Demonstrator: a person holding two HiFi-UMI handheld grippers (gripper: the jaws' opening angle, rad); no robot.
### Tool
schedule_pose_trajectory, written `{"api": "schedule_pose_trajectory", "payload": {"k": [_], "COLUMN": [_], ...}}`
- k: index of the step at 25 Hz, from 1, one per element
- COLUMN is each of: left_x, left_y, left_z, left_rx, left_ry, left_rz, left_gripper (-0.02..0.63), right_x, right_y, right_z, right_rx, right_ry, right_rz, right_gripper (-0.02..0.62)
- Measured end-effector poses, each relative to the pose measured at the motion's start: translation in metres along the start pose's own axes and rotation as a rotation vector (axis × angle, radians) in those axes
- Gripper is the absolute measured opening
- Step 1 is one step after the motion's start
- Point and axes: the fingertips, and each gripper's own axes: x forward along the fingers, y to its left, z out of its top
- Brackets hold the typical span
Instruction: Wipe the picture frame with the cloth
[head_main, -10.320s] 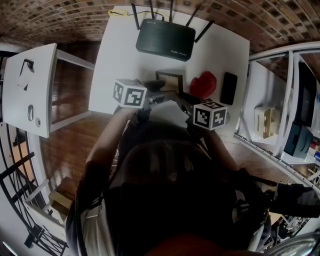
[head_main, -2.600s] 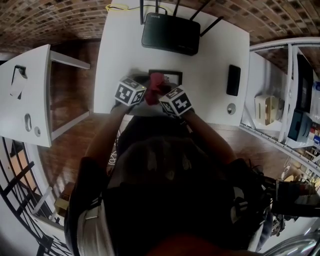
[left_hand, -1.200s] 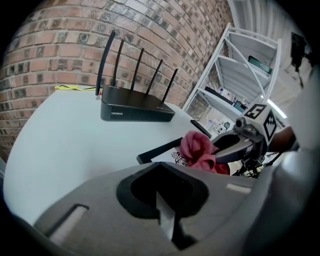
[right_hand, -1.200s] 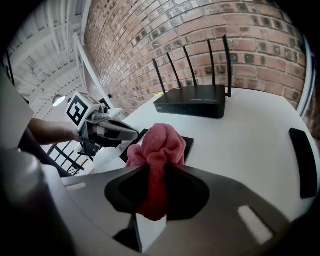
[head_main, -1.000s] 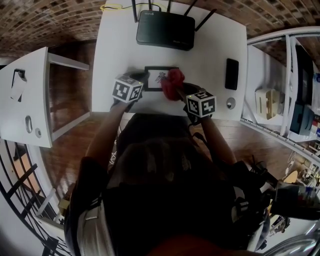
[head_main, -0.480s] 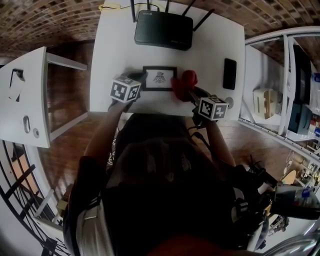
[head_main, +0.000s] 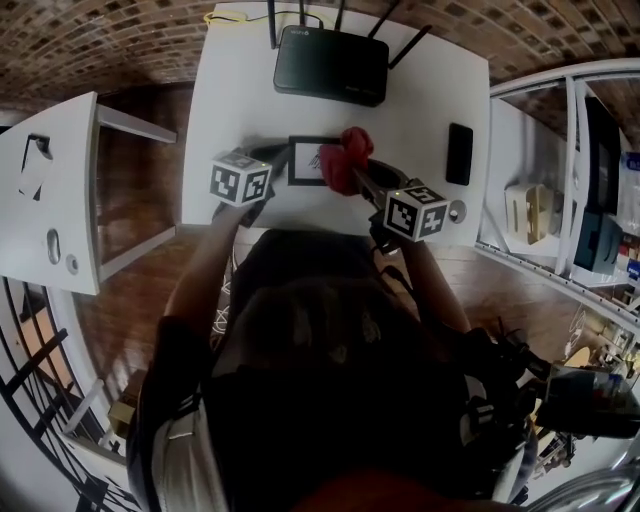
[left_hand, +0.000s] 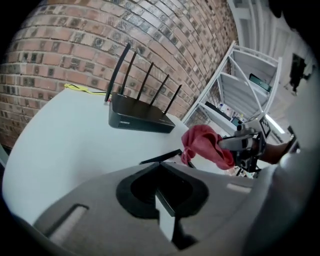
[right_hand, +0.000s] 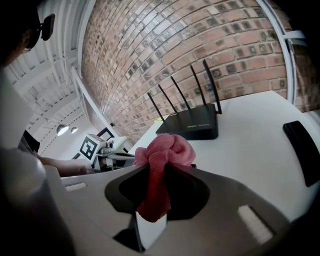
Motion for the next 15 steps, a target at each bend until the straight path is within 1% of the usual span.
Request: {"api": "schedule_pose_trajectory", "payload": {"k": [3, 6, 12, 15], "left_x": [-0.001, 0.003, 0.01, 0.009], "left_y": [-0.017, -0.031, -0.039, -0.042], "left_z": [-0.014, -0.032, -0.043, -0.045], "left_rx": [0.022, 0.044, 0.052, 0.044], "left_ry": [0.066, 0.121, 0.143, 0.145], "left_rz": [-0.067, -0.118, -0.143, -0.157], "left_gripper": [0.002, 0.002, 0.002, 0.002], "right_x": [0.017, 0.037, 0.082, 0.095], "right_y": [0.016, 0.03, 0.044, 0.044], "right_z": [0.009, 0.012, -0.008, -0.018], "right_rx": [-0.043, -0.119, -0.309, -0.363], "right_ry": [0.017, 0.063, 0.222, 0.285], "right_rz": [0.037, 0.063, 0.071, 0.068], "right_gripper": [0.089, 0.088, 0.089, 0.089]}}
